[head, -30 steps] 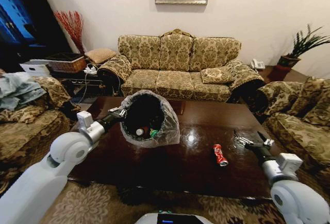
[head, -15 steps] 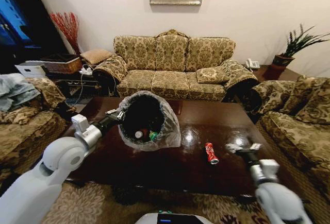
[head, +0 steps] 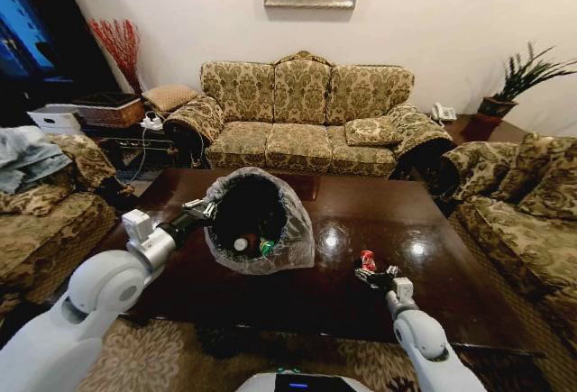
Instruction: Move to the front of the table and place the trash on the table into the trash bin.
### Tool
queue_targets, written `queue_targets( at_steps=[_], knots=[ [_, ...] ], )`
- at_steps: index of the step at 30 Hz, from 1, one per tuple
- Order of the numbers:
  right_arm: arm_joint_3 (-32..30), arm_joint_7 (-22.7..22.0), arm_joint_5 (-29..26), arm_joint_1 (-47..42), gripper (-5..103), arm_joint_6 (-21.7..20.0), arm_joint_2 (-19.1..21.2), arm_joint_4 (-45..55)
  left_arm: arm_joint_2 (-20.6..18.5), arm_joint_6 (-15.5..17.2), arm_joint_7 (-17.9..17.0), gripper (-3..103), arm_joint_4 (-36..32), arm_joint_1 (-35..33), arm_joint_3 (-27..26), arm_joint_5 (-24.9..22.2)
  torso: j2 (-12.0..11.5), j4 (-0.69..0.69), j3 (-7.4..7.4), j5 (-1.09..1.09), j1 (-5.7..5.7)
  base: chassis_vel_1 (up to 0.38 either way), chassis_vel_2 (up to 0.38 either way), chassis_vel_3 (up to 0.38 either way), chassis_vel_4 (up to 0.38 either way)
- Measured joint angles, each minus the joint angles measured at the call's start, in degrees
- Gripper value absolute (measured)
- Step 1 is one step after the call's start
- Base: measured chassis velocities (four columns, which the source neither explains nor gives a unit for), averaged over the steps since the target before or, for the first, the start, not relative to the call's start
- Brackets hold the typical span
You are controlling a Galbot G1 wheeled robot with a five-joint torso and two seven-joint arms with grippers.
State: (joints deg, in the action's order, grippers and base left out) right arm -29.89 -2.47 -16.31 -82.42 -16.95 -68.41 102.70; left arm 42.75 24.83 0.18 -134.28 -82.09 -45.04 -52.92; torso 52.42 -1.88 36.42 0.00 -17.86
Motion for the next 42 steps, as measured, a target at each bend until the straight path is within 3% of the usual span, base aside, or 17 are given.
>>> queue_targets(
  at_steps=[5,12,15,17,21,27,31,33,39,42],
  knots=[
    [-0.59,-0.68,-5.63,0.02,100,-1.08,-0.67,-1.11,-0.42,0.09,-0.03,2,0.0,0.16,-0.2,-0.08,0.0,0.0,0.0,-0.01,0.0,0.0,0.0,0.0,0.0],
    [-0.89,-0.06,-7.19,-0.13,97,0.37,-1.14,-2.1,-0.28,0.25,-0.27,2,0.08,0.38,0.32,0.09,0.01,0.0,-0.02,-0.04,0.0,0.0,0.0,0.0,0.0],
    [-1.02,0.33,-7.63,-0.36,86,0.43,-1.22,-2.01,-0.28,0.32,-0.59,2,-0.3,0.42,0.31,0.07,0.01,0.0,-0.02,-0.02,0.0,0.0,0.0,0.0,0.0],
    [-1.06,0.38,-7.83,-0.43,86,0.43,-1.26,-1.97,-0.32,0.33,-0.62,2,-0.39,0.43,0.26,0.04,0.01,0.0,-0.02,-0.01,0.0,0.0,0.0,0.0,0.0],
    [-1.25,0.55,-8.42,-0.8,71,0.74,-1.43,-1.88,-0.42,0.36,-0.68,2,-0.69,0.47,0.11,-0.06,0.01,0.0,-0.01,0.0,0.0,0.0,0.0,0.0,0.0],
    [-1.53,0.49,-9.0,-1.2,59,1.38,-1.56,-1.7,-0.21,0.38,-0.7,2,-0.73,0.48,0.11,-0.07,0.01,0.0,0.0,0.0,0.0,0.0,0.0,0.0,0.0],
    [-1.67,-0.2,-9.16,-1.61,44,2.19,-1.74,-0.14,-0.38,0.38,-0.64,2,-0.55,0.93,0.23,-0.17,0.01,0.0,0.01,0.04,0.0,0.0,0.0,0.0,0.0],
    [-1.75,-0.4,-9.18,-1.68,44,2.22,-1.74,0.5,-0.45,0.38,-0.62,2,-0.48,1.09,0.28,-0.21,0.0,0.0,0.01,0.06,0.0,0.0,0.0,0.0,0.0],
    [-2.7,-2.73,-9.33,-1.52,28,2.02,-0.02,9.2,-0.68,0.38,-0.49,2,0.05,2.07,0.97,-0.43,0.0,0.0,0.01,0.01,0.0,0.0,0.0,0.0,0.0],
    [-3.03,-4.06,-9.89,-0.3,28,1.49,1.56,12.72,-0.74,0.38,-0.46,2,0.23,2.45,1.18,-0.51,0.0,0.0,0.0,0.0,0.0,0.0,0.0,0.0,0.0]
  ],
)
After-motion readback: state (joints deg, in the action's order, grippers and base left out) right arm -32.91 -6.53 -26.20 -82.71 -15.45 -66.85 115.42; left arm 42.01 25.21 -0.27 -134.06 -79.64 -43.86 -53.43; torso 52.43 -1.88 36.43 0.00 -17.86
